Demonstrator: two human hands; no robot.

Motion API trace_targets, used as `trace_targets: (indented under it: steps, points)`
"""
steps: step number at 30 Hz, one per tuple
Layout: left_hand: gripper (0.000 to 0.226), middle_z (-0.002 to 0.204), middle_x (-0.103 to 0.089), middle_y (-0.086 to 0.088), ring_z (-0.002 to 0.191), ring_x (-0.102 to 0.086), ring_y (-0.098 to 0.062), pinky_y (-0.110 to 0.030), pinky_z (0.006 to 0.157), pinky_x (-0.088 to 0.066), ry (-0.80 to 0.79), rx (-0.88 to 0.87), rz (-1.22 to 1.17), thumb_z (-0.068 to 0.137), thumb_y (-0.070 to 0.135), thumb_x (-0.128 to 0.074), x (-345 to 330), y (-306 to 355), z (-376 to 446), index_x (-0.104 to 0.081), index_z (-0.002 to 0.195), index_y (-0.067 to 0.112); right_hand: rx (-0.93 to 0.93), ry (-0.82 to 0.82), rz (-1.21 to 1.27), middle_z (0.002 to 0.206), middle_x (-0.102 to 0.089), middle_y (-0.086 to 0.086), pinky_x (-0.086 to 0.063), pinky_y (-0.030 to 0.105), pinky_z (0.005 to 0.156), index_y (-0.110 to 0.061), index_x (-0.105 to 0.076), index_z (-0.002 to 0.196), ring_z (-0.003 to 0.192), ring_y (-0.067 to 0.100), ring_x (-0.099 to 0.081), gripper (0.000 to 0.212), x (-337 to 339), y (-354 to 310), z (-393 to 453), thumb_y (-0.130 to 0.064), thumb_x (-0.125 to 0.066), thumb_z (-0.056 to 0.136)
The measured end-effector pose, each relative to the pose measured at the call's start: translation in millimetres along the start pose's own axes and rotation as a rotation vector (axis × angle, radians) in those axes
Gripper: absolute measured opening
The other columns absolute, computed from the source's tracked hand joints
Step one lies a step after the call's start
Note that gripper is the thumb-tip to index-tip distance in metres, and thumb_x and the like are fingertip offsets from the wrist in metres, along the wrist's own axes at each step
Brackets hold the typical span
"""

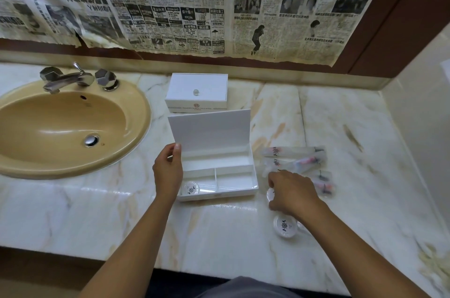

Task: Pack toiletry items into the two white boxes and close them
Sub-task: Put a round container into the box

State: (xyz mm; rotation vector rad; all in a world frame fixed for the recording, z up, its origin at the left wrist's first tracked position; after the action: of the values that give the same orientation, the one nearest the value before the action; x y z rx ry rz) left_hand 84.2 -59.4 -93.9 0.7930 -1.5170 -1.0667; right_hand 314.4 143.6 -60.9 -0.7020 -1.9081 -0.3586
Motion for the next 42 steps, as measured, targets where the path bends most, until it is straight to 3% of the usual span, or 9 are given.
trace_targets:
  steps: [4,10,18,22,26,29,31,36,42]
  points:
    - [0.028,0.103,-0.07,0.002,0.095,-0.063,-0.016,-0.028,0.083,-0.047,0.002,0.0,0.0,0.101,0.036,-0.049,0,0,0,-0.068,0.106,0.016,0.014,0.038,0.034,0.108,-0.056,-0.004,-0.031,0.029,0.072,-0.026,-0.04,0.092,0.093,0.02,-0.052,0.02,1,-2,1,-0.021,-0.056,0.081]
    - [0.027,0.1,-0.069,0.003,0.088,-0.062,-0.01,-0.023,0.08,-0.046,-0.001,0.011,-0.012,0.101,0.036,-0.05,0,2,-2,-0.068,0.105,0.016,0.005,0.024,0.009,0.112,-0.055,-0.003,-0.033,0.03,0.074,-0.024,-0.05,0.109,0.104,0.022,-0.054,0.03,-2,-1,1,-0.023,-0.059,0.08]
    - [0.028,0.102,-0.069,0.003,0.094,-0.062,-0.012,-0.023,0.08,-0.043,-0.002,0.025,-0.017,0.101,0.037,-0.05,1,1,-2,-0.068,0.106,0.017,0.023,0.11,0.132,0.103,-0.062,-0.006,-0.038,0.028,0.068,-0.024,-0.052,0.109,0.093,0.017,-0.058,0.033,42,-11,-3,-0.036,-0.06,0.079]
    - [0.028,0.103,-0.069,0.004,0.096,-0.063,-0.011,-0.022,0.081,-0.045,-0.011,0.04,-0.039,0.101,0.038,-0.05,0,-1,-2,-0.068,0.107,0.018,0.13,0.174,0.209,0.101,-0.061,0.001,-0.038,0.03,0.07,-0.022,-0.048,0.109,0.088,0.023,-0.055,0.033,73,-54,-5,-0.04,-0.058,0.083]
    - [0.028,0.101,-0.069,0.005,0.093,-0.062,-0.01,-0.024,0.082,-0.046,-0.016,0.029,-0.03,0.101,0.038,-0.049,0,0,-2,-0.068,0.105,0.018,0.304,0.196,0.177,0.095,-0.063,0.005,-0.034,0.03,0.067,-0.021,-0.047,0.087,0.092,0.029,-0.058,0.022,76,-123,0,-0.04,-0.057,0.082]
    - [0.021,0.093,-0.068,0.008,0.086,-0.061,-0.006,-0.019,0.076,-0.045,-0.01,0.033,-0.039,0.101,0.033,-0.05,0,4,-3,-0.066,0.098,0.021,0.391,0.152,0.125,0.088,-0.059,0.007,-0.034,0.031,0.066,-0.018,-0.047,0.082,0.084,0.029,-0.054,0.021,64,-165,5,-0.036,-0.058,0.085]
    - [0.018,0.091,-0.067,0.01,0.084,-0.06,-0.002,-0.016,0.075,-0.044,-0.004,0.046,-0.051,0.101,0.032,-0.052,1,4,-4,-0.066,0.097,0.023,0.418,0.123,0.081,0.085,-0.053,0.006,-0.033,0.029,0.066,-0.017,-0.047,0.084,0.08,0.026,-0.052,0.018,54,-183,10,-0.031,-0.057,0.088]
    - [0.016,0.092,-0.068,0.012,0.082,-0.06,0.0,-0.017,0.074,-0.044,0.003,0.066,-0.073,0.1,0.032,-0.054,1,3,-4,-0.067,0.098,0.024,0.424,0.057,-0.01,0.094,-0.059,0.006,-0.034,0.03,0.065,-0.018,-0.047,0.087,0.075,0.021,-0.046,0.008,28,-201,26,-0.021,-0.054,0.089]
    - [0.023,0.098,-0.071,0.002,0.075,-0.057,-0.011,-0.025,0.074,-0.045,-0.002,0.086,-0.095,0.099,0.033,-0.055,1,-4,-2,-0.07,0.104,0.017,0.406,0.033,0.012,0.086,-0.06,0.002,-0.037,0.029,0.064,-0.02,-0.056,0.089,0.074,0.019,-0.052,0.012,13,-210,37,-0.032,-0.057,0.091]
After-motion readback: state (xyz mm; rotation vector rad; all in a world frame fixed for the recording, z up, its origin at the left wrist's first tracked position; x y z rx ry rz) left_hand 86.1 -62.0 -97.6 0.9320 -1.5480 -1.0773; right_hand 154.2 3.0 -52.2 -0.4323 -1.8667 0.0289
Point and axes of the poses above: each hand's wrist, its own z-axis towards the middle knuckle, its own x-axis out of the back of the hand, y = z × x, the point moved 9 cm from there along z, towards the middle knuckle
